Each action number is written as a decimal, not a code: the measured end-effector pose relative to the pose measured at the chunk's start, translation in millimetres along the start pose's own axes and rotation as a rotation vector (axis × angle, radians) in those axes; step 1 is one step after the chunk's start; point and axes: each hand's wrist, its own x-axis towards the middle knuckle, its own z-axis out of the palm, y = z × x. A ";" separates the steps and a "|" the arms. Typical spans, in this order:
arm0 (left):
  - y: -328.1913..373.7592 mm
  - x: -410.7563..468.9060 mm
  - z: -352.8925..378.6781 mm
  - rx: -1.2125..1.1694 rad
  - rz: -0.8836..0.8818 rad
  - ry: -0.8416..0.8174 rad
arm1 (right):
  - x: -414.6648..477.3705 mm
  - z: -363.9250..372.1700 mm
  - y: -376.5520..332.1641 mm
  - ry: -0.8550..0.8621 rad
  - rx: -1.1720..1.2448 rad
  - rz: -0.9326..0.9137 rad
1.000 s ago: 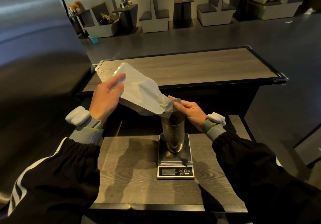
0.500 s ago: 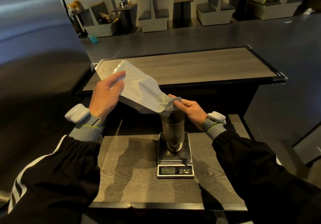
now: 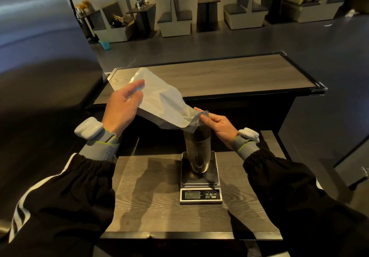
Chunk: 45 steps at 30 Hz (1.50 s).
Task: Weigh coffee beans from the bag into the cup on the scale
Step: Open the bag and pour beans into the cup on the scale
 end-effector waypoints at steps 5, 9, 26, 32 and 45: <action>2.9 -0.6 -0.8 -0.001 0.014 -0.007 | 0.0 -0.9 0.8 0.000 0.003 0.003; 5.8 -1.5 -1.1 0.004 0.019 -0.006 | -0.3 -1.1 0.8 -0.003 0.000 0.004; 6.8 0.0 -1.6 0.015 0.036 -0.008 | -2.3 -1.4 -2.0 -0.014 -0.027 0.021; 6.3 2.9 0.6 0.026 0.072 -0.001 | -2.2 -2.3 -1.2 -0.013 -0.037 0.019; 10.2 3.3 1.4 0.044 0.070 0.018 | 0.3 -2.0 -1.8 -0.012 -0.047 0.040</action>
